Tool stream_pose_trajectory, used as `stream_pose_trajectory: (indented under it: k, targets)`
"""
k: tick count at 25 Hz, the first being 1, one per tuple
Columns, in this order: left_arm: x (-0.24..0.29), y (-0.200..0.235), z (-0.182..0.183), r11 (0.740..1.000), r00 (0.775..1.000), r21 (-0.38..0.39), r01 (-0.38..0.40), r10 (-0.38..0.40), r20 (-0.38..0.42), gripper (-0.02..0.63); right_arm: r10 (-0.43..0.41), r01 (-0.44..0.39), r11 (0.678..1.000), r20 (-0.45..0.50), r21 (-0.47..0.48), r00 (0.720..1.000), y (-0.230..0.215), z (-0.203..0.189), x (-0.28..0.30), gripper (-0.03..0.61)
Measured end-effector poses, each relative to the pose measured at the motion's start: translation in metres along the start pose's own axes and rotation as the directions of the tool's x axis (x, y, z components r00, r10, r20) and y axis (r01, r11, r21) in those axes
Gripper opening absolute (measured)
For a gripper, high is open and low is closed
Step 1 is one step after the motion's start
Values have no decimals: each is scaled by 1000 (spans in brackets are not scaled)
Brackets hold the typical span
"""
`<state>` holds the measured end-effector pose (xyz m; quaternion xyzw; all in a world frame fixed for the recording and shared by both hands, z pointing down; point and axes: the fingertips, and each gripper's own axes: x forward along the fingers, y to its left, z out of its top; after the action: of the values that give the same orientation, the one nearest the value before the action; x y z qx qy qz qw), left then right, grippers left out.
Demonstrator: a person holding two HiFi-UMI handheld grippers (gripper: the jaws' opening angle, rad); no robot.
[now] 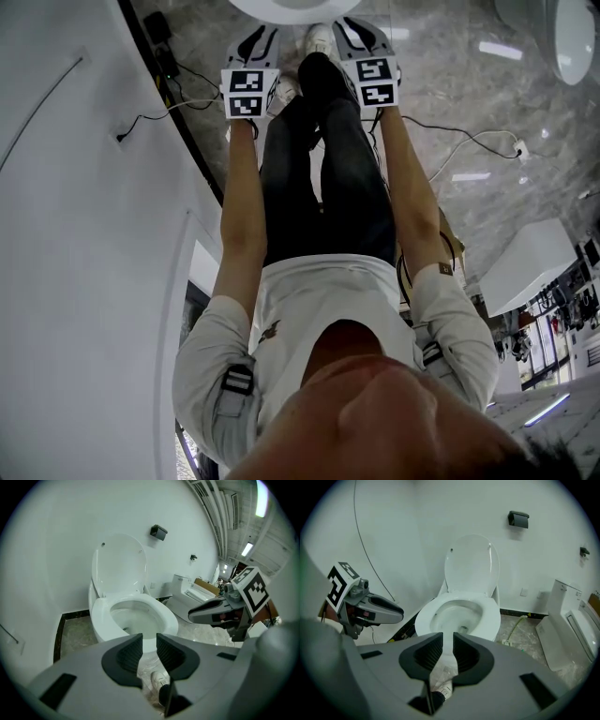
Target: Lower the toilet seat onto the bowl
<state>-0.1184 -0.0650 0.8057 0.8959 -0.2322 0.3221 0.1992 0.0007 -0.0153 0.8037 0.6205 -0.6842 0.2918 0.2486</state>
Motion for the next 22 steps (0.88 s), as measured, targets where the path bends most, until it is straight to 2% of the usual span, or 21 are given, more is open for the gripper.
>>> stream_pose_trajectory:
  k: [10,16,22]
  targets:
    - [-46,-9,72,997,990,78,-11,-1,144,60,-32,40,997,111,-67,993,8,71,-54,41]
    - [-76,-22,128,991,973,134,-28,-4,232,38,-40,65,991,201,-120,979,1,127,-98,32]
    - [-115,-35,173,985,943,166,-51,-7,333,26,-41,94,983,309,-158,950,2,174,-145,23]
